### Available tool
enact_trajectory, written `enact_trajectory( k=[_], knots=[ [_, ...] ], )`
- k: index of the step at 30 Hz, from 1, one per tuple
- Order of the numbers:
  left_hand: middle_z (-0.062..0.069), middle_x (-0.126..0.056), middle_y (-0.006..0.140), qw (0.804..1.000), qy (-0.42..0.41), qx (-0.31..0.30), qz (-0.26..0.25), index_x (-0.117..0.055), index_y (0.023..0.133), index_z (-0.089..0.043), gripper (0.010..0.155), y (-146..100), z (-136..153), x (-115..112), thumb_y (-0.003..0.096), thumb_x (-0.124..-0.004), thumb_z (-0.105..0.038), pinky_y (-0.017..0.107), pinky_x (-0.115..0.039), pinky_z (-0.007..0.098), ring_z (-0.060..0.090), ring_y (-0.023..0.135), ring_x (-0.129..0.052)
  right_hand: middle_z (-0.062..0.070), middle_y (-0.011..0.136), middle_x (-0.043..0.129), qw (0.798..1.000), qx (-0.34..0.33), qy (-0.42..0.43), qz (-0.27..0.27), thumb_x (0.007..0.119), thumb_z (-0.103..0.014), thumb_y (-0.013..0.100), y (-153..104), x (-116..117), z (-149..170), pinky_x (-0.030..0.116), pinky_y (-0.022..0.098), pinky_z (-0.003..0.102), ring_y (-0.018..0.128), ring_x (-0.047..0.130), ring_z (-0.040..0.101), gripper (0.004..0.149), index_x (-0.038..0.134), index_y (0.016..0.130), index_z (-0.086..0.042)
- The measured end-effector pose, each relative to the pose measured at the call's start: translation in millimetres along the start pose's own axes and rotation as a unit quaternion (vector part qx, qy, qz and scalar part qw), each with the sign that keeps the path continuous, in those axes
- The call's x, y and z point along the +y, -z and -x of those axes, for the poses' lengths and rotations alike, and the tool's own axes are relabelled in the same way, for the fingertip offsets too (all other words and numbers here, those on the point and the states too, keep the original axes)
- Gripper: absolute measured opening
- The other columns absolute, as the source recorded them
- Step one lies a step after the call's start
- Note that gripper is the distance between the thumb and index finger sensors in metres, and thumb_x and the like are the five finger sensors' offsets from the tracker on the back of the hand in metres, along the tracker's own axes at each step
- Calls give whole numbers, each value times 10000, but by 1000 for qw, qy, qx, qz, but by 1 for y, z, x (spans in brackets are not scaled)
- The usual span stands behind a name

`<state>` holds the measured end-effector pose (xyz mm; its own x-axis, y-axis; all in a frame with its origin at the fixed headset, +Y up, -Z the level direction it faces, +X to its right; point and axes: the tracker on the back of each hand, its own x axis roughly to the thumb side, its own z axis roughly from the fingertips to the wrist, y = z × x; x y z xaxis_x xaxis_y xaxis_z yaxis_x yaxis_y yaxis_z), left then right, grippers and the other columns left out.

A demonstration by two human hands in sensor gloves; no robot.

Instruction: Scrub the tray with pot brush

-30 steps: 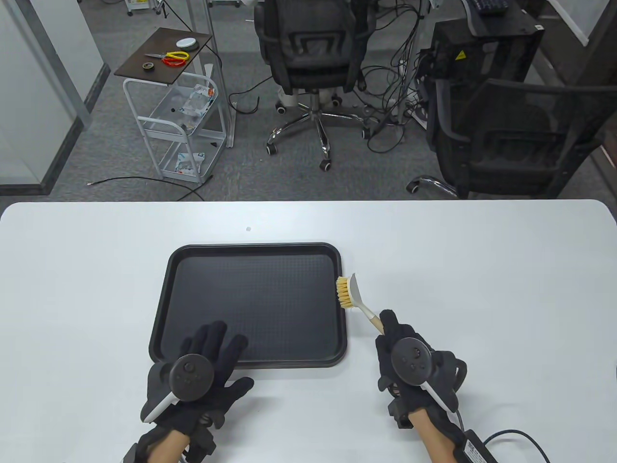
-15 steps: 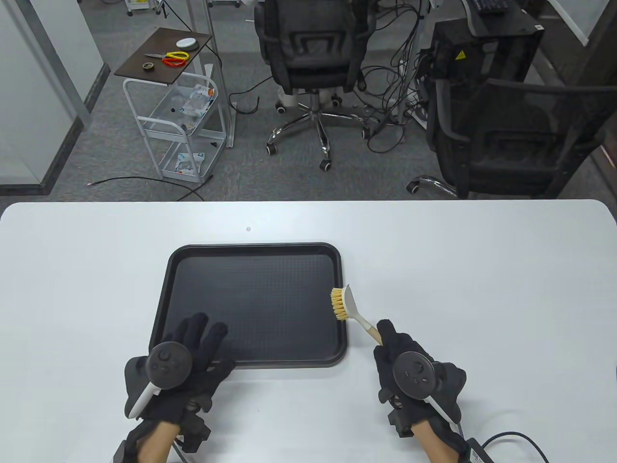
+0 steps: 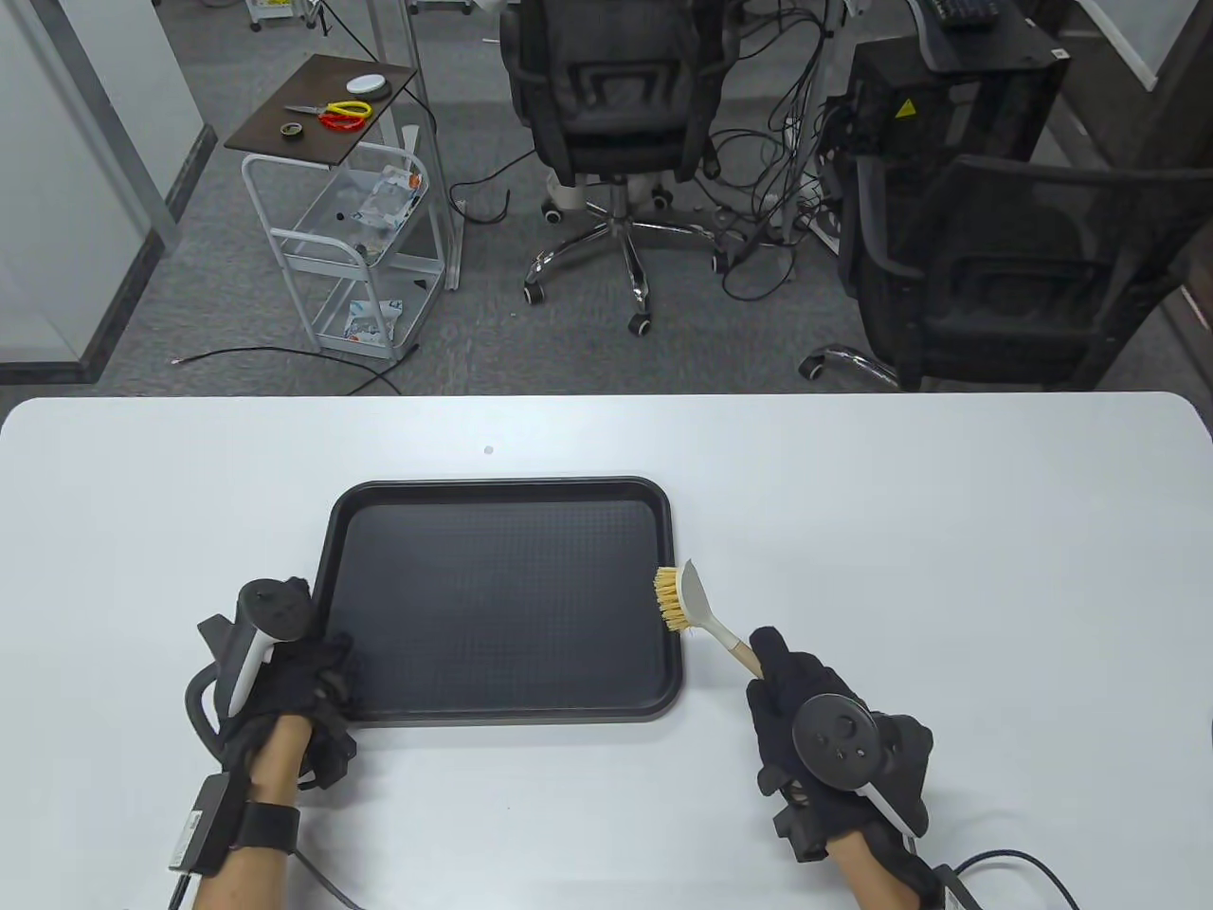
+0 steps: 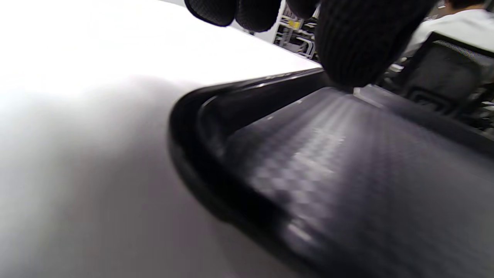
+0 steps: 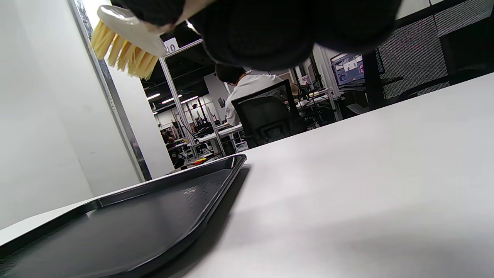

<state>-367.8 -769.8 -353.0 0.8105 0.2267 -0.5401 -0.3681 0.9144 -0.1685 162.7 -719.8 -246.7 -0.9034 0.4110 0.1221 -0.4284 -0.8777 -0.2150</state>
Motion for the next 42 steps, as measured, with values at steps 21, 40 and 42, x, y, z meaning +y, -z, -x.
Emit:
enact_trajectory(
  k=[21, 40, 42],
  knots=[
    [19, -815, 749, 991, 93, -88, 25, -539, 1061, -249, 710, -18, -32, -35, 430, -800, -441, 704, -549, 489, 202, 684, -805, 34, 836, 831, 1000, 0, 3, -5, 744, -384, 491, -2, -2, -1, 836, 419, 417, 518, 945, 180, 571, 612, 1026, -234],
    [-8, -880, 580, 970, 119, -202, 67, -508, 1052, -199, 748, -70, -92, -73, 425, -779, -504, 662, -621, 488, 187, 512, -884, 47, 866, 803, 999, 2, -7, -33, 732, -371, 497, 0, 5, -3, 823, 438, 425, 545, 930, 189, 572, 594, 1035, -234],
    [-13, -893, 545, 969, 122, -202, 68, -497, 1051, -197, 749, -70, -92, -73, 428, -774, -507, 657, -630, 484, 187, 483, -896, 53, 878, 791, 999, 5, -10, -39, 728, -363, 501, 0, 6, -3, 816, 449, 431, 558, 924, 195, 573, 585, 1040, -229]
  ],
)
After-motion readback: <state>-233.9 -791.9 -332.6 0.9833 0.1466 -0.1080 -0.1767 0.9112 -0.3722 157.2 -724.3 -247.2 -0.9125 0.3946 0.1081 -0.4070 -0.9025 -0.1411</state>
